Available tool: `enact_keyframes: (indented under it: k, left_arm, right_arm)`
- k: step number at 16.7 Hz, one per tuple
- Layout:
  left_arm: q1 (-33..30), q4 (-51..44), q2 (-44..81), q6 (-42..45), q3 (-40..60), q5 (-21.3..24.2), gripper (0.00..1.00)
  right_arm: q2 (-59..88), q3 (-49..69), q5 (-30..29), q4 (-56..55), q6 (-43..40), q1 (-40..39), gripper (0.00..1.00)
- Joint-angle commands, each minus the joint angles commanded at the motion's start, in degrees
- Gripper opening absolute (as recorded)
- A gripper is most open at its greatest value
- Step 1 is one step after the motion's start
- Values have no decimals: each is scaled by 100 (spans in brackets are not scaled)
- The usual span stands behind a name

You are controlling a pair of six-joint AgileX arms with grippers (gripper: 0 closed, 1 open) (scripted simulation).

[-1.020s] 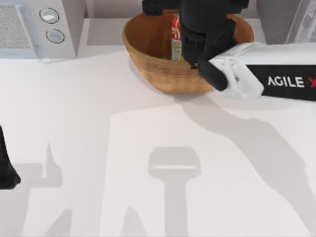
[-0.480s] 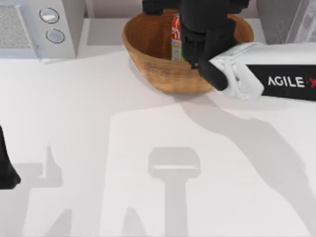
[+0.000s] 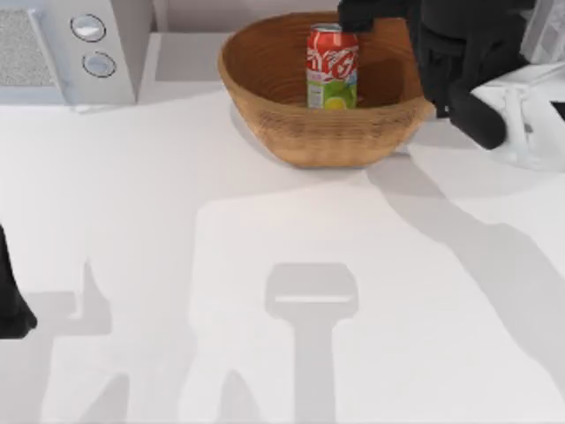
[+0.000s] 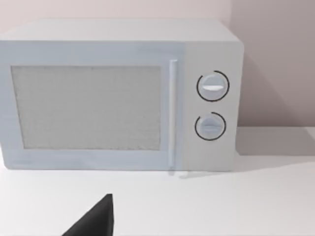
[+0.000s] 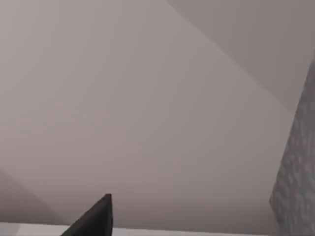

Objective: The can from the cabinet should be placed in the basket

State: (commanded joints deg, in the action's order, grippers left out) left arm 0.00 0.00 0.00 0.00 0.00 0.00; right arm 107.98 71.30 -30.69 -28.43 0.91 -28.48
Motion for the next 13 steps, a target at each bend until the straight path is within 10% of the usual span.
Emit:
enact_keyframes:
  k: [13]
  left_arm:
    - [0,0,0,0,0,0,100]
  right_arm:
    - [-7960,-5059,2281,2670,-56,2446,100]
